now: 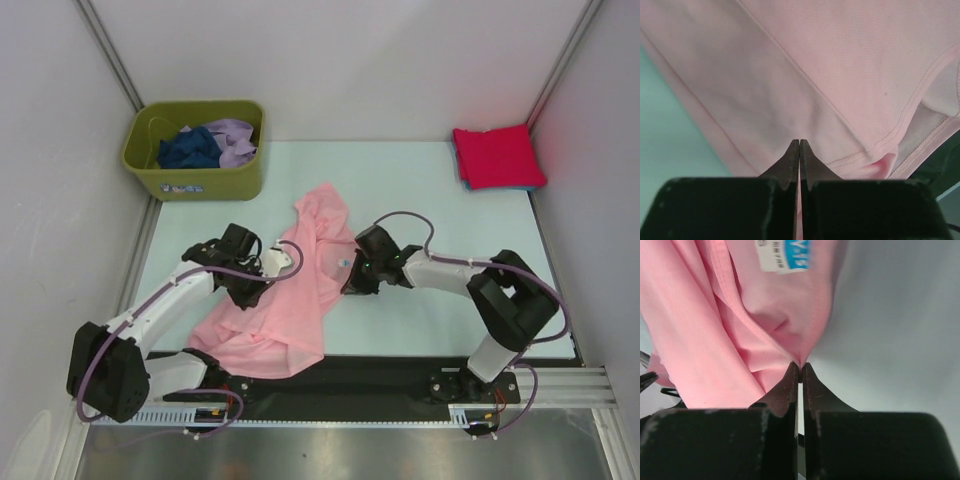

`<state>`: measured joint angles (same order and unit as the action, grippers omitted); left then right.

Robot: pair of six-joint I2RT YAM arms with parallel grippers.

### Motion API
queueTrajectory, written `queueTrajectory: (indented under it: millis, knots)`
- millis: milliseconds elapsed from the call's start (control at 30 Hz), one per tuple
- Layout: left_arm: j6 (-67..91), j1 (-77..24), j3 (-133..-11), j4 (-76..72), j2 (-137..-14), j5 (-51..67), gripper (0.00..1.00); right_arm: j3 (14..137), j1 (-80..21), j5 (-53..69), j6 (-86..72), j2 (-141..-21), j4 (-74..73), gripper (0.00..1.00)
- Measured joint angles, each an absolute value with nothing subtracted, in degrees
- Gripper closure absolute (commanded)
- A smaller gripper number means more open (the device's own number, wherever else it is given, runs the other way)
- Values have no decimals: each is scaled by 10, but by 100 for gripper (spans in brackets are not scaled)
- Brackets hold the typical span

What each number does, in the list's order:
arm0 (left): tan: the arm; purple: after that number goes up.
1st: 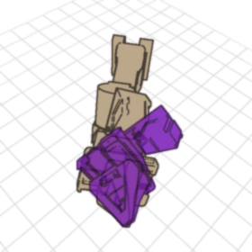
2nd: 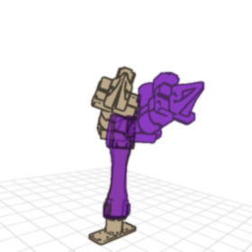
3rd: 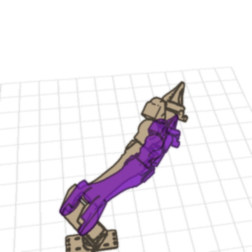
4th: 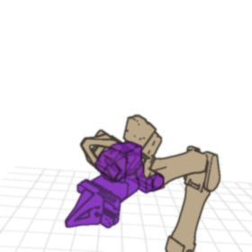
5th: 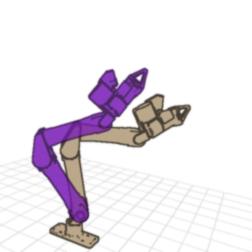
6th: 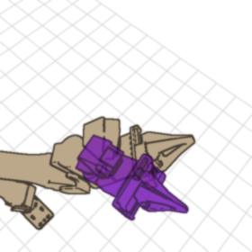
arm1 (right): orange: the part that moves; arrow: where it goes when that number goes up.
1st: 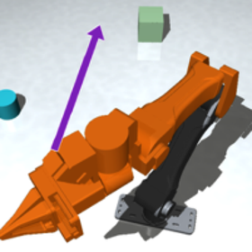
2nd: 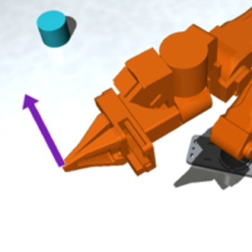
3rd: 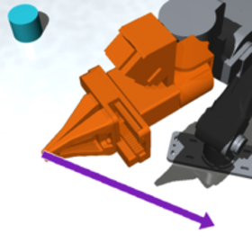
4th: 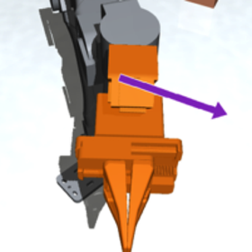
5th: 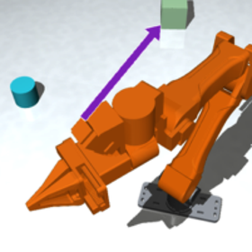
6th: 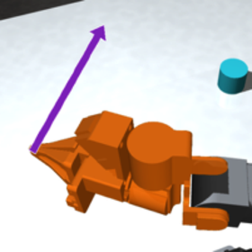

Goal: Fold and stack the t-shirts
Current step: Flatten the tshirt out

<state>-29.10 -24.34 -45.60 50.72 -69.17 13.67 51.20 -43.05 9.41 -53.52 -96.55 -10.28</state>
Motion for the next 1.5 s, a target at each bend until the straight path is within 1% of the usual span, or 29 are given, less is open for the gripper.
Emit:
queueTrajectory:
  millis: [100,133,200,233,267,300,367,400,467,533,667,767,867,900,967,1000,1033,1067,1100,1200,1267,1467,1500]
  knots:
    - [-293,-240,-460,507,-666,136,100,500,-396,83,-526,-919,-131,100]
    - [-295,-240,-461,506,-659,136,96,500,-387,77,-522,-902,-145,100]
    - [-296,-240,-462,501,-655,134,83,498,-361,60,-509,-850,-177,100]
    - [-296,-240,-463,498,-657,132,65,495,-346,52,-502,-819,-198,100]
    - [-298,-243,-463,496,-660,131,53,487,-328,48,-493,-784,-216,100]
    - [-296,-249,-465,495,-664,128,37,477,-303,39,-485,-742,-235,100]
    - [-291,-274,-469,487,-670,127,23,453,-246,28,-467,-660,-271,100]
    - [-288,-299,-471,482,-671,125,13,443,-222,21,-461,-630,-283,100]
    - [-286,-361,-481,471,-673,128,11,428,-182,16,-445,-584,-312,100]
    - [-285,-436,-496,450,-680,125,11,418,-171,16,-435,-574,-329,100]
    - [-299,-567,-515,394,-716,106,11,377,-140,40,-425,-582,-331,100]
    - [-314,-613,-510,371,-761,74,11,364,-115,52,-421,-580,-345,100]
    - [-320,-630,-502,358,-803,29,17,364,-86,59,-411,-564,-351,100]
    - [-320,-630,-500,354,-814,11,30,364,-75,62,-405,-555,-355,100]
    - [-318,-628,-498,347,-819,-15,50,365,-60,66,-397,-541,-362,100]
    - [-314,-627,-498,346,-818,-22,68,365,-53,67,-392,-535,-365,100]
    - [-312,-625,-498,344,-814,-27,75,366,-48,67,-387,-530,-369,100]
    - [-309,-623,-498,345,-810,-27,85,367,-44,68,-384,-527,-374,100]
    - [-306,-620,-498,346,-803,-26,100,370,-39,68,-378,-525,-380,100]
    - [-298,-592,-500,353,-761,0,100,382,-25,67,-362,-521,-400,100]
    - [-293,-543,-506,357,-729,27,99,394,-14,67,-352,-521,-413,100]
    - [-286,-284,-564,357,-667,126,94,451,15,59,-328,-503,-464,100]
    - [-285,-248,-569,355,-660,146,91,459,16,63,-326,-499,-467,100]
